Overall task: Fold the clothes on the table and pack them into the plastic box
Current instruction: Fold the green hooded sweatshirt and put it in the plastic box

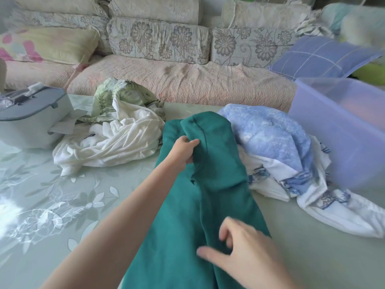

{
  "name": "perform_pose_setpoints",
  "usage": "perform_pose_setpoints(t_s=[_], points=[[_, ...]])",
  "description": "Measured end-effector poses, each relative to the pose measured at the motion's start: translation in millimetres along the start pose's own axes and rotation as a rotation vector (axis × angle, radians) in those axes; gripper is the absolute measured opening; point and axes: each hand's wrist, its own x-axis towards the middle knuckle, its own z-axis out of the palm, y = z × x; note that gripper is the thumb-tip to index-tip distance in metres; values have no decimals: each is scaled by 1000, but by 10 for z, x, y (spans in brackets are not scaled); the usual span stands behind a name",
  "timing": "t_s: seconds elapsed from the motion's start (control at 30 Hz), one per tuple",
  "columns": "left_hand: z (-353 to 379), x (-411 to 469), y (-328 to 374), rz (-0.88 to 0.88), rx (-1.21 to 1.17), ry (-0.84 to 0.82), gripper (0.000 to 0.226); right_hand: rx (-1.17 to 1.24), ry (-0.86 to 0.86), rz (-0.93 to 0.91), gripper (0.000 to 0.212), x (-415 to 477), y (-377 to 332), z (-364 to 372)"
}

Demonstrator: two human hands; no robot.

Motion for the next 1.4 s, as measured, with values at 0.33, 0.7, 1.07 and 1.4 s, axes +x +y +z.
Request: perform_pose_setpoints(t_s=[0.33,0.7,1.07,1.4], points=[[0,54,-41,-103,68,61,75,369,-147,-122,20,-135,-140,-156],[50,-40,-274,62,-33,-74,49,251,-145,-68,18,-212,-4,177],[198,160,0,-62,-195,-51,35,117,201,278,42,235,733,-143],[471,406,98,73,-302,-70,43,517,268,319,49,497,1028,46]])
